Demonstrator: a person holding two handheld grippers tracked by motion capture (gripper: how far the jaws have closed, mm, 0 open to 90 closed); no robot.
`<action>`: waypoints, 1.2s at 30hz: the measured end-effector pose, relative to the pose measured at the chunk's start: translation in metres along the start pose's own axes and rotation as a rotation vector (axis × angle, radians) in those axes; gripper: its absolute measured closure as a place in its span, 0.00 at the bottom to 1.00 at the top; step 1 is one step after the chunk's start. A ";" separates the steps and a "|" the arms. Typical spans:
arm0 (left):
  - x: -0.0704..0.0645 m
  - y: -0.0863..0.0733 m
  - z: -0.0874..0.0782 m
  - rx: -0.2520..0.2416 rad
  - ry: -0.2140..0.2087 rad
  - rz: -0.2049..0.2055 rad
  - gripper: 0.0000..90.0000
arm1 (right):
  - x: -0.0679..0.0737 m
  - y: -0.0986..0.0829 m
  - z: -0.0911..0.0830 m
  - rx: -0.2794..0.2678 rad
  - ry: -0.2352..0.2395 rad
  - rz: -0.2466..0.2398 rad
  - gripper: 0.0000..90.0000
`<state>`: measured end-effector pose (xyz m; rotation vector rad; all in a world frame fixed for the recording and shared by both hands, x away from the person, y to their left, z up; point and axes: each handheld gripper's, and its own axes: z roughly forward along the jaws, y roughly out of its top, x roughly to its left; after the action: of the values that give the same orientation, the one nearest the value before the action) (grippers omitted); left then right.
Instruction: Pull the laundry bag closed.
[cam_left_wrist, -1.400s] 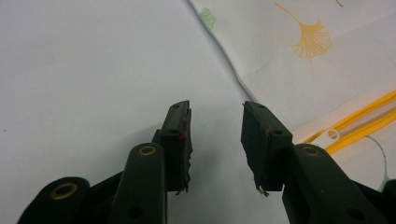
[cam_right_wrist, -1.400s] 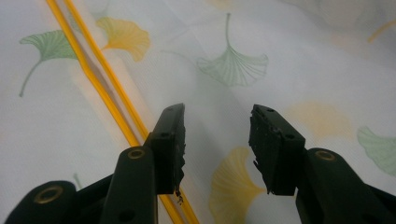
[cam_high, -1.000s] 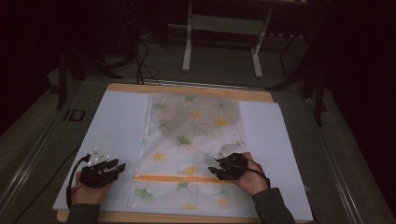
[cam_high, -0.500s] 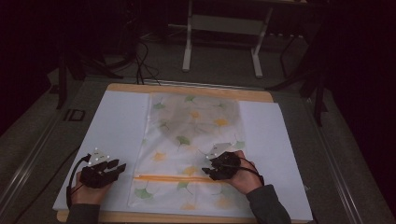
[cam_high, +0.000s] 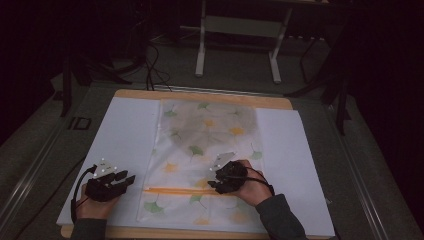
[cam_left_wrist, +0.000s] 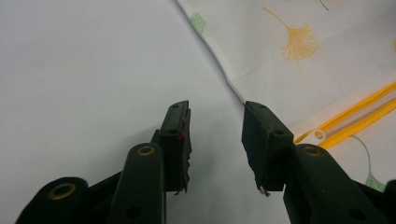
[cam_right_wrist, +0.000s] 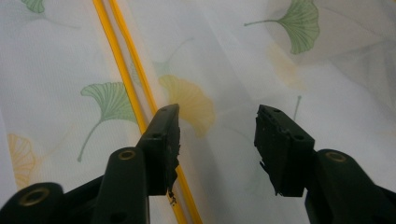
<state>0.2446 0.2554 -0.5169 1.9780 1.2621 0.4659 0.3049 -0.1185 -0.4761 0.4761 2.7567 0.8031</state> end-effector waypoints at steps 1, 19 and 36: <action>0.000 0.000 0.000 0.001 0.000 0.002 0.69 | 0.001 0.001 0.001 0.001 0.002 -0.003 0.55; 0.001 0.000 -0.001 -0.003 0.002 -0.001 0.69 | 0.011 0.022 0.014 -0.001 0.025 -0.056 0.61; 0.001 0.000 -0.002 -0.013 0.004 -0.009 0.69 | 0.017 0.037 0.025 -0.002 0.044 -0.095 0.61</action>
<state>0.2439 0.2570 -0.5156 1.9612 1.2667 0.4729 0.3060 -0.0702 -0.4785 0.3276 2.7946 0.8031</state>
